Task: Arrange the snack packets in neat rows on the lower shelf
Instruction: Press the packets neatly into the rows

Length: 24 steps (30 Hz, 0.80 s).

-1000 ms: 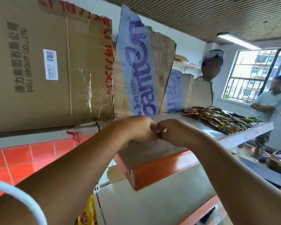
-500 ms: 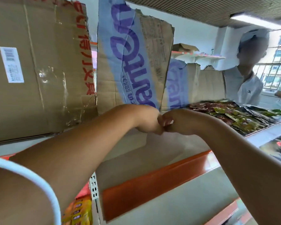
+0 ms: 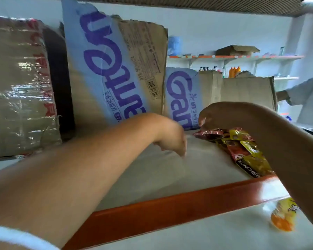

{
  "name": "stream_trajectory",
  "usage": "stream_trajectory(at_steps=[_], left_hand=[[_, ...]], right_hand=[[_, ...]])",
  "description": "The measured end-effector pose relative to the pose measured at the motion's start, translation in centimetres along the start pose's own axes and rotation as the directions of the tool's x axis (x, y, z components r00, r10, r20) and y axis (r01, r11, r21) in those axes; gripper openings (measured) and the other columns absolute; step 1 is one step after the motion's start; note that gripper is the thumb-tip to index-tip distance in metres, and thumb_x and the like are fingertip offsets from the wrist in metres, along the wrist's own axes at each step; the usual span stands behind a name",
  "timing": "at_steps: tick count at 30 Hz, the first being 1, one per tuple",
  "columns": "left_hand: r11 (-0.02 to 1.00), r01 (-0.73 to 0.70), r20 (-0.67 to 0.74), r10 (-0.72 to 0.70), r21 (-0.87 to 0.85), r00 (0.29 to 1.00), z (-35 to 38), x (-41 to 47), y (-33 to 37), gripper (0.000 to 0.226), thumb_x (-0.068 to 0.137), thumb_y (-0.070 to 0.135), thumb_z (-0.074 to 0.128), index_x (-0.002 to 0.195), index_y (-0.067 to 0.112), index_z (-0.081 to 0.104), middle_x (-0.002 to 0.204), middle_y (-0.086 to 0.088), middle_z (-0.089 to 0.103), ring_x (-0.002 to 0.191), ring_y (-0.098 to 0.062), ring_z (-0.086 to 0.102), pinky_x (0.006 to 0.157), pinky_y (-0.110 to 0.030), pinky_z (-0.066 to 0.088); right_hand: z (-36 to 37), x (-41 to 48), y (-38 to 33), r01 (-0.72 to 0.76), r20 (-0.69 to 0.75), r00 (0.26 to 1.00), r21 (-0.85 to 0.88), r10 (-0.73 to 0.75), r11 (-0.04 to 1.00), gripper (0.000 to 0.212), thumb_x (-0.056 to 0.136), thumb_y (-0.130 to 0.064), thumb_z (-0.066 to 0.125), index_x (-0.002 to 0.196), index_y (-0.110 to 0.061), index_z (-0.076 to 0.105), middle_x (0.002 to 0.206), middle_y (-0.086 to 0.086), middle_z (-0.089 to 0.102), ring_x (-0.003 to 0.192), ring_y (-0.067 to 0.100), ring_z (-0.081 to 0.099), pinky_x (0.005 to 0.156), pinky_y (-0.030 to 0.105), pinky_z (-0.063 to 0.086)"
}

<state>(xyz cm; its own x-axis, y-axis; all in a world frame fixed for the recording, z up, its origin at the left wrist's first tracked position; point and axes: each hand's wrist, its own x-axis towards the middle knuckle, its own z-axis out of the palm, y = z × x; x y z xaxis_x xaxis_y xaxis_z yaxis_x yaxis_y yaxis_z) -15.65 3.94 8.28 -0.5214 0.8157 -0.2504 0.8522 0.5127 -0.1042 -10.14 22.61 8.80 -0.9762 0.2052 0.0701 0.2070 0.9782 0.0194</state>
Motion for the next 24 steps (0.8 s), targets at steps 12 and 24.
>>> stream_trajectory(at_steps=[12,24], left_hand=[[0.979,0.099,-0.115,-0.121,-0.180,0.986,-0.1,8.3,3.2,0.031,0.094,0.048,0.064,0.119,0.033,0.075,0.123,0.005,0.070,0.108,-0.021,0.065,0.099,-0.041,0.054],[0.920,0.011,-0.515,-0.230,-0.392,0.826,0.8,8.9,2.3,0.016,0.089,0.038,0.073,0.103,0.030,0.071,0.097,0.012,0.066,0.096,-0.015,0.064,0.087,-0.035,0.055]], right_hand=[[3.1,4.1,5.0,-0.036,0.108,0.993,-0.054,0.041,0.998,0.045,0.086,-0.043,0.073,0.123,-0.020,0.062,0.113,-0.002,0.060,0.101,0.018,0.057,0.081,0.031,0.046],[2.0,2.6,4.2,0.132,-0.292,0.948,0.005,-0.125,0.991,0.006,0.097,-0.016,0.053,0.093,-0.017,0.057,0.091,0.002,0.058,0.084,0.019,0.057,0.059,0.025,0.037]])
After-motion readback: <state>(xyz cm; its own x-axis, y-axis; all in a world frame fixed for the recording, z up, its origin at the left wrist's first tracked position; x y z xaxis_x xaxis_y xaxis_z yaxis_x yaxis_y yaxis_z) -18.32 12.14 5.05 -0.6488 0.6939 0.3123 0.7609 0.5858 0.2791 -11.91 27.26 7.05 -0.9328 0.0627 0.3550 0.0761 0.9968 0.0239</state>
